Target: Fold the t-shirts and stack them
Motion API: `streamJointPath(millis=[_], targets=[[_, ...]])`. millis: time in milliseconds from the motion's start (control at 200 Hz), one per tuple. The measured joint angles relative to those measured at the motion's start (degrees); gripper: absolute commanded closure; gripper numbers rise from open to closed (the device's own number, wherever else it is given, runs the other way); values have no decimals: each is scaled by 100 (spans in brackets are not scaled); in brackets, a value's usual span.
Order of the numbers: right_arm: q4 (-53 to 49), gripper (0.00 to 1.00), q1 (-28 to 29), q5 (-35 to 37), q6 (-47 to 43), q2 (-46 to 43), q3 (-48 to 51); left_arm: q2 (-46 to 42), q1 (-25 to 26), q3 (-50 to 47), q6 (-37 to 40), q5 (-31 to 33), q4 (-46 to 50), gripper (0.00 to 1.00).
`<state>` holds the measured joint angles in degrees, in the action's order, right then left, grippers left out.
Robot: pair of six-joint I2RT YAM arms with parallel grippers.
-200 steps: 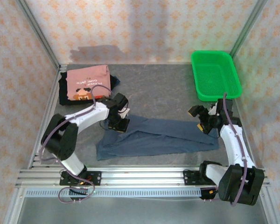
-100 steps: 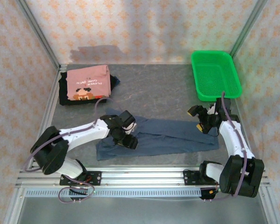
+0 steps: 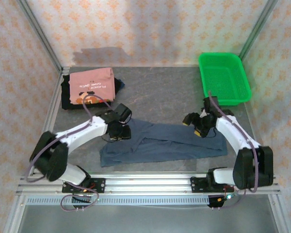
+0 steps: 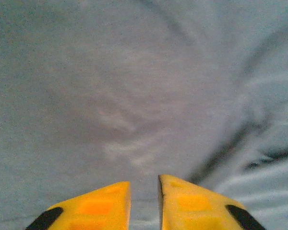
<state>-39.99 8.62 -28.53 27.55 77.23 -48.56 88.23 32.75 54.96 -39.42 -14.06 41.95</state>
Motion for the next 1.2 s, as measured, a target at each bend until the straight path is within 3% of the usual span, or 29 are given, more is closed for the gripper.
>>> streamJointPath(millis=[110, 315, 485, 685, 831, 906, 1201], targets=[[-33, 65, 212, 586, 232, 317, 55, 737, -2, 212, -175, 319, 254, 86], [-83, 69, 358, 1720, 708, 702, 240, 1904, 13, 1416, -138, 907, 671, 86], [-223, 69, 455, 2243, 1067, 909, 297, 3193, -68, 3268, 212, 1414, 1034, 85], [-289, 68, 837, 2374, 1408, 931, 295, 5010, -498, 6328, 669, 1602, 1314, 82], [-245, 68, 1274, 2144, 1840, 962, 271, 6417, -782, 8815, 981, 1224, 1425, 77], [-195, 68, 1556, 1991, 2124, 977, 256, 6891, -866, 9626, 1049, 833, 1300, 75], [190, 65, 2551, 1222, 3381, 1294, -26, 7630, -1130, 10435, 719, -741, -94, 69]])
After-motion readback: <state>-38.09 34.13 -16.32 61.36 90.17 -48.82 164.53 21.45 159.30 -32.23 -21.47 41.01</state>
